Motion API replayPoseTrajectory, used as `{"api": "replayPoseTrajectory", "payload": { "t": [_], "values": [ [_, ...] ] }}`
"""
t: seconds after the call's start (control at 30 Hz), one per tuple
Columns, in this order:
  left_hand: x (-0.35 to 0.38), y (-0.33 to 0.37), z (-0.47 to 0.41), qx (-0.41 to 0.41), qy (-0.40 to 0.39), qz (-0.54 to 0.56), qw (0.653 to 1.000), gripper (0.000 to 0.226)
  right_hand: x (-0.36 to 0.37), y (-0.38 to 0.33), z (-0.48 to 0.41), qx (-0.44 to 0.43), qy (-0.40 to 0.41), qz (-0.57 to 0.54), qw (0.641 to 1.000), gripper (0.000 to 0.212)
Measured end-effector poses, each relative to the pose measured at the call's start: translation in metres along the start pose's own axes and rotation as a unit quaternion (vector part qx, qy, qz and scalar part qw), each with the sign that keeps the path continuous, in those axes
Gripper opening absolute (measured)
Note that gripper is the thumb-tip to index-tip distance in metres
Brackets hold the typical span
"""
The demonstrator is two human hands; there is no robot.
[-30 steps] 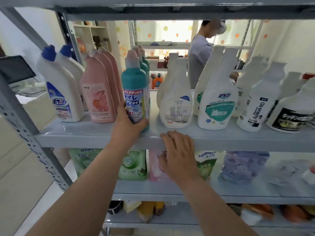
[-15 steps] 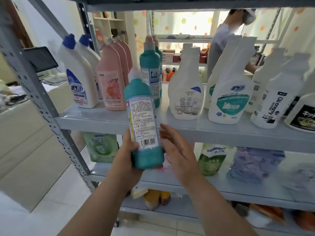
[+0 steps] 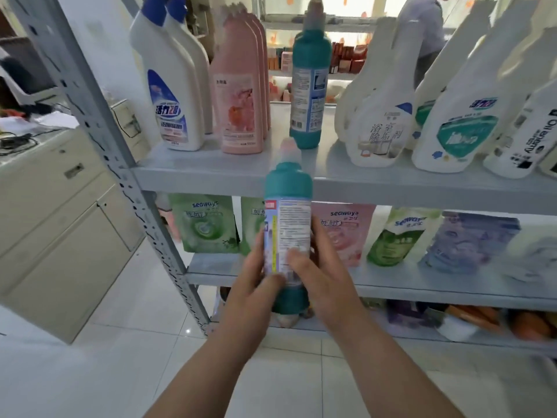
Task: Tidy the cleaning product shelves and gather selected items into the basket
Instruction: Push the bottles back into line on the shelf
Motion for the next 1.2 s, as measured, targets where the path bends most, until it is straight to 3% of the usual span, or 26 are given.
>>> {"api": "replayPoseTrajectory", "payload": {
  "t": [0.07, 0.13, 0.17, 0.27, 0.33, 0.4, 0.5, 0.6, 0.63, 0.7, 0.77, 0.83, 0.9, 1.0, 1.1, 1.2],
  "values": [
    [-0.011, 0.001, 0.013, 0.112, -0.048, -0.176, 0.977, 0.069, 0.009, -0.001, 0.003, 0.030, 0.072, -0.013, 0.997, 0.054],
    [-0.024, 0.007, 0.021, 0.143, -0.070, -0.207, 0.965, 0.061, 0.015, -0.002, 0.006, 0.047, 0.129, -0.035, 0.990, 0.056],
    [-0.031, 0.012, 0.022, 0.126, -0.059, -0.170, 0.976, 0.054, 0.019, -0.003, 0.008, 0.048, 0.140, -0.057, 0.987, 0.055],
    [-0.045, 0.017, 0.013, -0.068, 0.029, 0.014, 0.997, 0.032, 0.038, -0.002, 0.013, 0.068, 0.152, -0.157, 0.973, 0.067],
    [-0.046, 0.017, 0.018, -0.193, -0.009, 0.102, 0.976, 0.044, 0.058, 0.003, 0.018, 0.081, 0.136, -0.185, 0.970, 0.074],
    [-0.050, 0.014, 0.027, -0.222, -0.034, 0.134, 0.965, 0.051, 0.073, 0.007, 0.024, 0.064, 0.113, -0.146, 0.981, 0.065],
    [-0.063, 0.014, 0.041, -0.207, -0.019, 0.106, 0.972, 0.042, 0.077, 0.007, 0.031, 0.038, 0.118, -0.046, 0.991, 0.055],
    [-0.074, 0.013, 0.046, -0.100, -0.039, -0.033, 0.994, 0.026, 0.083, 0.009, 0.036, 0.062, 0.123, 0.011, 0.990, 0.064],
    [-0.074, 0.017, 0.050, -0.059, -0.055, -0.081, 0.993, 0.017, 0.087, 0.010, 0.036, 0.078, 0.124, 0.002, 0.989, 0.067],
    [-0.074, 0.018, 0.056, -0.018, -0.086, -0.119, 0.989, 0.029, 0.094, 0.011, 0.038, 0.114, 0.159, -0.063, 0.979, 0.068],
    [-0.076, 0.020, 0.057, -0.010, -0.076, -0.103, 0.992, 0.042, 0.094, 0.009, 0.039, 0.140, 0.192, -0.157, 0.959, 0.065],
    [-0.076, 0.023, 0.054, -0.007, -0.033, -0.056, 0.998, 0.041, 0.089, 0.007, 0.039, 0.159, 0.186, -0.224, 0.943, 0.059],
    [-0.072, 0.020, 0.049, -0.076, 0.001, 0.031, 0.997, 0.051, 0.086, 0.009, 0.037, 0.160, 0.166, -0.229, 0.946, 0.059],
    [-0.059, 0.009, 0.049, -0.229, -0.013, 0.129, 0.965, 0.063, 0.077, 0.012, 0.035, 0.123, 0.131, -0.132, 0.975, 0.053],
    [-0.053, -0.003, 0.045, -0.273, -0.007, 0.129, 0.953, 0.048, 0.056, 0.013, 0.029, 0.106, 0.100, -0.001, 0.989, 0.046],
    [-0.049, -0.009, 0.036, -0.272, -0.018, 0.054, 0.961, 0.034, 0.035, 0.022, 0.020, 0.164, 0.123, -0.048, 0.978, 0.041]
  ]
}}
Point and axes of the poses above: each hand's wrist, its own z-axis away from the middle knuckle, its own x-axis out of the palm, y = z × x, the point moved 2 cm from there along -z, towards the middle knuckle, and after that the axes turned 9 degrees about z, right-handed, at the moved point
